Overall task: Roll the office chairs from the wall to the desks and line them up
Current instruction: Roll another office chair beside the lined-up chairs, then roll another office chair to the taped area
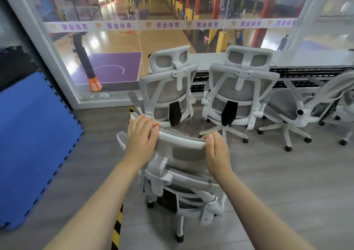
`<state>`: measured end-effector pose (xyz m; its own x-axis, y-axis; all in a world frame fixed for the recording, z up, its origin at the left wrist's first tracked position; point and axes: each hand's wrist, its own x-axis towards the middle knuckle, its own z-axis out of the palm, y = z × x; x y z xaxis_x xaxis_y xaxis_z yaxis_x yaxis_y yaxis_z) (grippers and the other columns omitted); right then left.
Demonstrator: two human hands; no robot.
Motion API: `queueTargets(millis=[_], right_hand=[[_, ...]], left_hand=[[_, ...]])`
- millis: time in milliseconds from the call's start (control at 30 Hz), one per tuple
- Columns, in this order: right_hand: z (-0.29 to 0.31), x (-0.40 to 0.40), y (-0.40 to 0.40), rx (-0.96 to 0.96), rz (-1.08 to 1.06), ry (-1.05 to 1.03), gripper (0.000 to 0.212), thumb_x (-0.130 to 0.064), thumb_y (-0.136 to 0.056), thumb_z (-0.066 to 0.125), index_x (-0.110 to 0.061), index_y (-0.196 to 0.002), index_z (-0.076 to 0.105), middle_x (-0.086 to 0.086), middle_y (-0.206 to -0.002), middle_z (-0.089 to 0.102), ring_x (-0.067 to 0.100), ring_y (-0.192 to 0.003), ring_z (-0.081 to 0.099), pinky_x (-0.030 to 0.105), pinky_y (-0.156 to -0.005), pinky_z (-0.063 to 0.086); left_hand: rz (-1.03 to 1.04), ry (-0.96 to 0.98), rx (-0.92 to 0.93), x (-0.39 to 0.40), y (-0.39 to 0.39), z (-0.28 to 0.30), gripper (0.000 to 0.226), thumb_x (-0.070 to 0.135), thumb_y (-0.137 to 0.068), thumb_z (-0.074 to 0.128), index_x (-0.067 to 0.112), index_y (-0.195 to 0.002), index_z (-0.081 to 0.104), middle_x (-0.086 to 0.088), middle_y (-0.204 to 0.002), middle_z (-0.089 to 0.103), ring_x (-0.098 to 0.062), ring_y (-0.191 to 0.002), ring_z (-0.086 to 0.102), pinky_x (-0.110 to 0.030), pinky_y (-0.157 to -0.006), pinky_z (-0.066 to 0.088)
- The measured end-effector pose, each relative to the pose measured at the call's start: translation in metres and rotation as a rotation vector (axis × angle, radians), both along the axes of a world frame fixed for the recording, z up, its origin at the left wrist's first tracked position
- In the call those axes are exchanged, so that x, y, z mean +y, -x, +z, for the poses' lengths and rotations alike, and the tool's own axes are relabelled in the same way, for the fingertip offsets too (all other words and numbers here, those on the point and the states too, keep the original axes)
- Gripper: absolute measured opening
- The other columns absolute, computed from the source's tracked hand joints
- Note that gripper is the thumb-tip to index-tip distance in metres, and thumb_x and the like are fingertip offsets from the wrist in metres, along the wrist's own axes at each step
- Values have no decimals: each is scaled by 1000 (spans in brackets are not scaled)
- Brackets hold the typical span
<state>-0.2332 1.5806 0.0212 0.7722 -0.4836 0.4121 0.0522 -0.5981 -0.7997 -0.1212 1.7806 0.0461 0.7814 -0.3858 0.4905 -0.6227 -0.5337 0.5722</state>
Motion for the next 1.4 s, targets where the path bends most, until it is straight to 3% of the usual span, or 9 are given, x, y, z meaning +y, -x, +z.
queueTargets(millis=[133,233,333,467,700,900,1033,1300,1400], right_hand=[[6,-6,12,89,57,-48,31,-29,-102,33,-16,-92,59,-5,-89,60,1,-88,52,8,-72,36],[15,-10,30,172,113,-31,23,-28,-102,40,-23,-111,60,-13,-108,60,-2,-103,51,8,-83,36],[18,-16,63,271,132,68,38,-34,-99,46,-29,-137,44,-19,-136,46,-4,-125,39,16,-102,30],[15,-27,130,367,61,108,48,-31,-98,49,-30,-144,34,-23,-137,35,-8,-124,29,12,-102,30],[-2,-57,292,513,-328,109,42,-30,-97,48,-26,-139,42,-11,-138,47,8,-129,38,16,-101,25],[-14,-55,467,622,-650,-84,42,-37,-100,42,-31,-142,36,-14,-137,46,5,-126,42,25,-103,38],[-20,-38,581,620,-901,-199,42,-36,-99,44,-32,-140,40,-17,-136,48,3,-125,44,23,-102,38],[-32,19,765,617,-1366,-385,39,-32,-98,46,-29,-137,44,-16,-136,48,5,-128,42,27,-109,32],[-40,40,825,618,-1546,-450,37,-31,-96,48,-26,-134,48,-13,-133,51,7,-126,44,26,-107,34]], left_hand=[[81,-187,-55,-5,12,9,41,35,-96,22,24,-97,61,11,-108,59,-18,-129,40,-40,-113,20],[32,-295,-61,-20,29,16,35,38,-95,28,27,-95,61,16,-101,59,-13,-116,48,-49,-116,19],[-128,-331,-129,-43,58,20,30,40,-92,36,27,-100,62,15,-100,63,-11,-104,55,-46,-113,27],[-347,-350,-198,-80,100,22,33,37,-88,45,24,-113,61,11,-112,64,-11,-106,55,-32,-102,36],[-649,-435,-151,-154,210,11,32,33,-94,48,25,-124,58,12,-125,60,-11,-114,56,-26,-92,42],[-1010,-500,-110,-219,360,-10,58,49,-84,23,26,-122,59,7,-120,63,-15,-111,58,-29,-86,45],[-1224,-537,-125,-254,469,-23,35,39,-94,43,28,-123,59,10,-121,63,-14,-111,58,-32,-87,48],[-1702,-552,-280,-305,672,-50,38,42,-90,35,25,-110,63,11,-101,67,-13,-89,64,-31,-72,54],[-1859,-580,-356,-321,753,-50,35,41,-96,36,28,-119,58,14,-114,61,-12,-98,61,-26,-77,47]])
